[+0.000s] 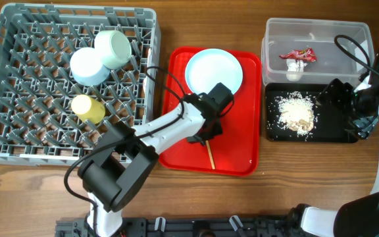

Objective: Sort waste into correct bins and load items into the dishwasher rack
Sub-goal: 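Reach the left gripper to the wooden chopstick and grasp it, then carry the chopstick into the dish rack and release it, then grasp the light-blue plate rim with the left gripper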

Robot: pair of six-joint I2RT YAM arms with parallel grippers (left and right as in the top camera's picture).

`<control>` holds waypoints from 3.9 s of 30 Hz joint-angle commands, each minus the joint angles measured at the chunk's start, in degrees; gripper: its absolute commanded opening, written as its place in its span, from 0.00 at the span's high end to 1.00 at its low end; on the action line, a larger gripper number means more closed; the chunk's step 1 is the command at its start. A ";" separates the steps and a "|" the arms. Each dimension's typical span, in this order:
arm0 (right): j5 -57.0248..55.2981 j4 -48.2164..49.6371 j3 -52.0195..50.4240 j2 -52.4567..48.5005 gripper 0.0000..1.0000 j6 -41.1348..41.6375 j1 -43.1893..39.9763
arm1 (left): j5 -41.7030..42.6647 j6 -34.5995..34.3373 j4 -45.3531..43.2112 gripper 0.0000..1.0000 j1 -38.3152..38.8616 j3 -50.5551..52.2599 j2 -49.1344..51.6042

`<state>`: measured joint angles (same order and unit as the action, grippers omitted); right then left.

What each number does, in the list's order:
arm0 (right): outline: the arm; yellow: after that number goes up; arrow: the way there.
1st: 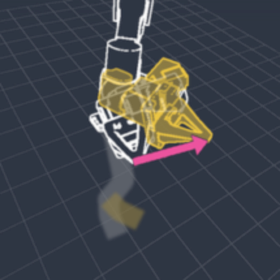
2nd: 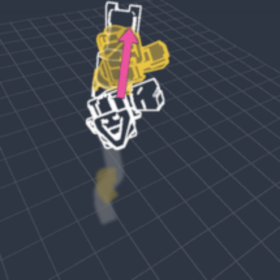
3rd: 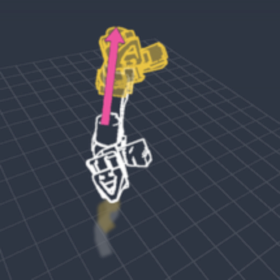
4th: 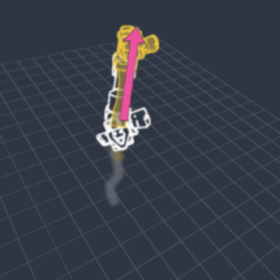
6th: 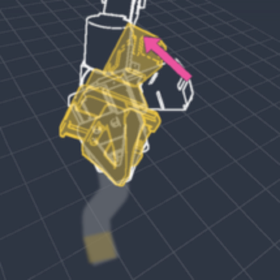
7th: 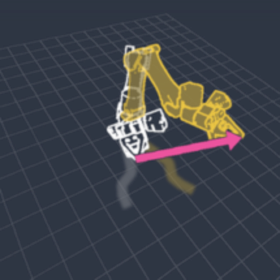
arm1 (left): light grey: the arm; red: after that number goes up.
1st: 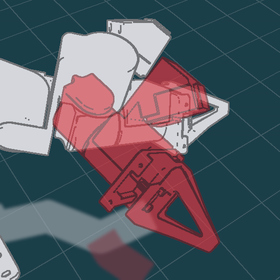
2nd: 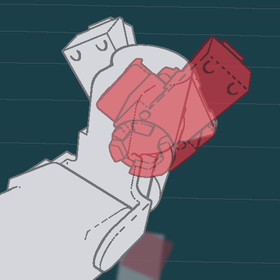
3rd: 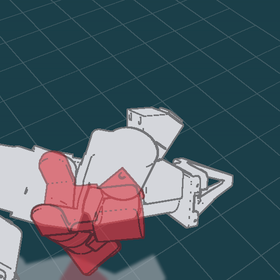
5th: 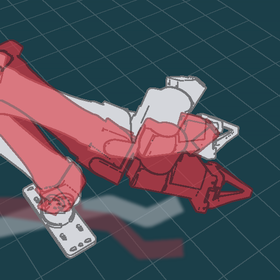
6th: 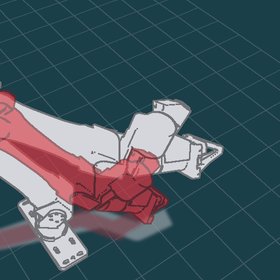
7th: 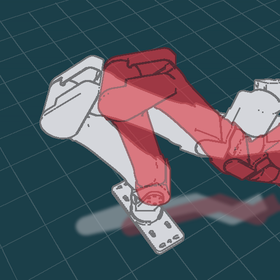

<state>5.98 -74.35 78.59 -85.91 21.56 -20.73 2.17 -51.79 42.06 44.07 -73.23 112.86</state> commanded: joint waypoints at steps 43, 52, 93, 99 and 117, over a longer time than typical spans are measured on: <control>0.48 -0.24 1.33 0.94 0.00 -0.61 -0.13 | -4.87 48.37 -5.51 0.46 -26.73 -2.23 -20.79; 0.48 -0.24 1.33 0.94 0.00 -0.59 -0.13 | 4.00 54.73 -17.66 0.33 -12.50 -1.99 -14.23; 0.48 -0.09 1.33 0.94 0.00 -1.25 -0.13 | 2.29 63.34 -16.70 0.96 -6.51 -2.91 4.09; 0.48 -0.20 1.33 0.94 0.00 -1.25 -0.13 | 2.29 55.41 -16.81 0.96 -6.38 -4.17 -4.20; 0.50 -0.26 1.33 0.94 0.00 -1.18 -0.13 | 3.54 53.22 -15.02 0.89 -10.29 -4.13 -21.22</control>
<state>5.98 -74.56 78.59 -85.91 21.12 -20.73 4.45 -2.17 26.04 32.23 -76.64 89.25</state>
